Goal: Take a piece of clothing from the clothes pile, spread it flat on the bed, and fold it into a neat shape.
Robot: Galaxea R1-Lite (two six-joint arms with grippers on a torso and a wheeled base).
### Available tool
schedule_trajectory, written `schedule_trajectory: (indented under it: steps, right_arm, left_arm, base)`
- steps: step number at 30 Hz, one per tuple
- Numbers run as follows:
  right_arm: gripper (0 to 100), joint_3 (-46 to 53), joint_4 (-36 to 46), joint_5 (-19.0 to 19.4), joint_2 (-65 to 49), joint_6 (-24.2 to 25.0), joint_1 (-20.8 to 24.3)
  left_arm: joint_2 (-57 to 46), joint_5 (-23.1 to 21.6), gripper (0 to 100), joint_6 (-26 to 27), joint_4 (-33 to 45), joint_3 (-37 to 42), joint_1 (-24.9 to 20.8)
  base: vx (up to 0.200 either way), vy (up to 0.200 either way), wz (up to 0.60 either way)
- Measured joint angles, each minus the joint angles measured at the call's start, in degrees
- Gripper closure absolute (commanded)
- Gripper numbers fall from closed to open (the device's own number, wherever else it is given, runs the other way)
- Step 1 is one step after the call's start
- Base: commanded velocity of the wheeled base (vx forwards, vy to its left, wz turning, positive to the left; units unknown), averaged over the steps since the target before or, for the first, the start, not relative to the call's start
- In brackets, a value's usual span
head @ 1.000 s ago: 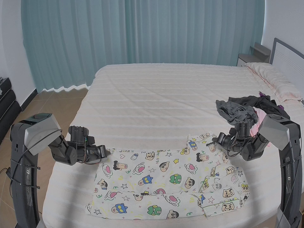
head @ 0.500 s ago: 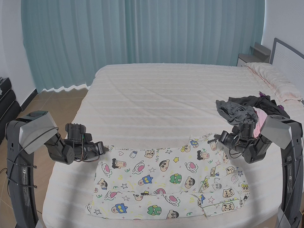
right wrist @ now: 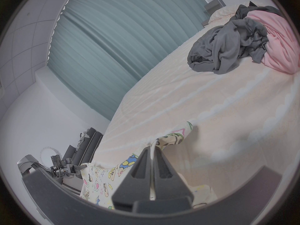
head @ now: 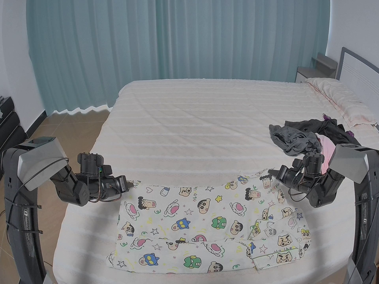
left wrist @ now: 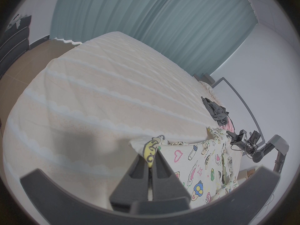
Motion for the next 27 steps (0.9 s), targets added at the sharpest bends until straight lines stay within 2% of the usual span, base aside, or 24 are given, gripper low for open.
schedule_trajectory:
  steps: [12, 27]
  right_arm:
    - [100, 10.48, -9.63, 3.36, -2.45, 0.0, -1.04]
    - [100, 25.86, -19.41, 5.45, -5.97, -1.1, -1.89]
  left_arm:
    - [-2.47, 0.0, 100, 0.06, -9.03, 7.31, -0.09]
    - [-7.5, -0.05, 100, 0.96, -9.94, 16.15, -0.37]
  base:
    - [0.0, 0.0, 0.0]
    - [0.0, 0.0, 0.0]
